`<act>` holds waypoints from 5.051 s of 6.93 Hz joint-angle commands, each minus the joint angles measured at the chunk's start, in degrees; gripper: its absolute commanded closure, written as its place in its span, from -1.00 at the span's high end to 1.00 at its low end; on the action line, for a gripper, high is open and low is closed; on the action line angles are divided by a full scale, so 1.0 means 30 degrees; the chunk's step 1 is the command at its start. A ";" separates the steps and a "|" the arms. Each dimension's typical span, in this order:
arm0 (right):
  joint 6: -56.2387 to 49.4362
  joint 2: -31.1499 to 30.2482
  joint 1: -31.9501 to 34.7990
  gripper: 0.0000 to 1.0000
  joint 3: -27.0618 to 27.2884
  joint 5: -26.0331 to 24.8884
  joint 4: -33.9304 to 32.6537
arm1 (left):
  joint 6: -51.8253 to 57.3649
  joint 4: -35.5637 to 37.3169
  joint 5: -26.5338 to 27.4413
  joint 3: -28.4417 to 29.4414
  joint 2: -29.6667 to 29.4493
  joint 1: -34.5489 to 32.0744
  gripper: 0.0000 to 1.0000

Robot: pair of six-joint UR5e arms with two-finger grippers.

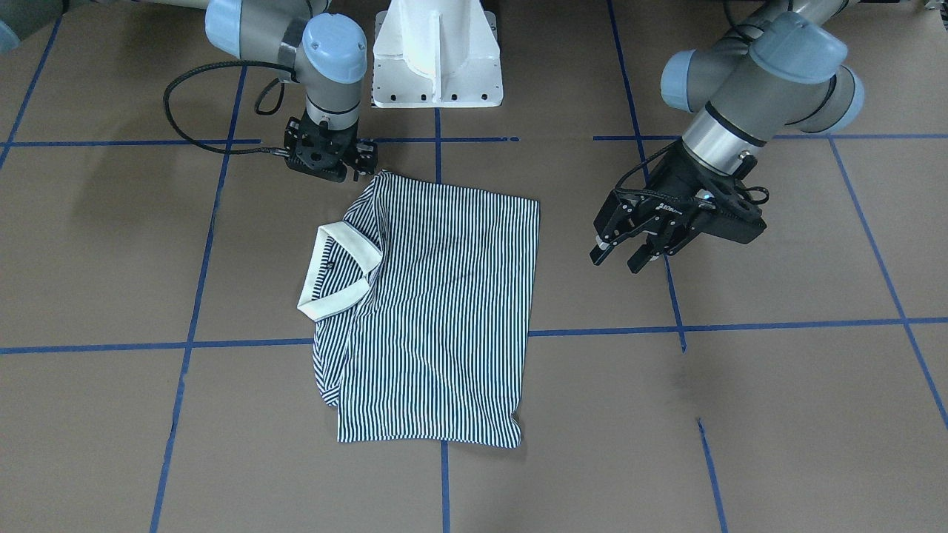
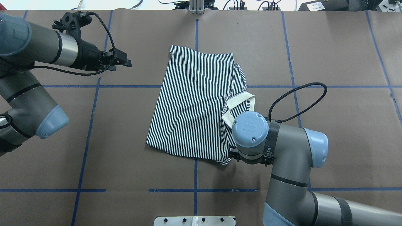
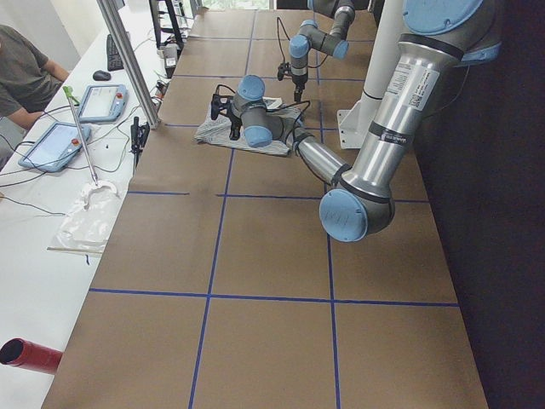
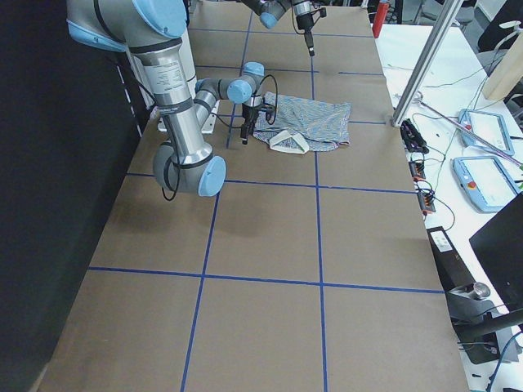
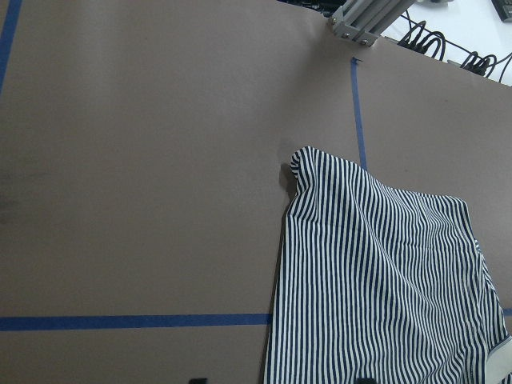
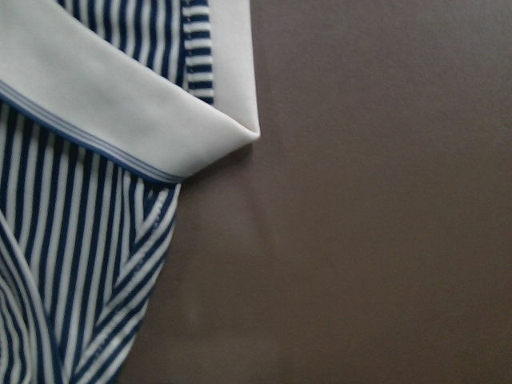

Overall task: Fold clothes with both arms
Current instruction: 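Lower the right gripper to the shirt corner nearest the robot beside the collar, then lower the left gripper to the shirt edge nearest the robot and grasp it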

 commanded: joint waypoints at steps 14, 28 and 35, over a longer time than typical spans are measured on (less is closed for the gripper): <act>1.4870 0.2036 -0.1592 -0.97 -0.2438 -0.4203 0.3158 | -0.0029 0.0007 0.0052 -0.0315 0.0012 -0.0049 0.38; 1.4843 0.0426 -0.1797 -1.00 0.1019 -0.3764 0.3365 | -0.8025 0.4899 0.8401 -0.2751 0.0949 0.9380 0.38; 1.4843 0.0455 -0.1797 -1.00 0.1078 -0.3764 0.3365 | -0.8057 0.4929 0.8372 -0.1576 0.0979 0.9971 0.13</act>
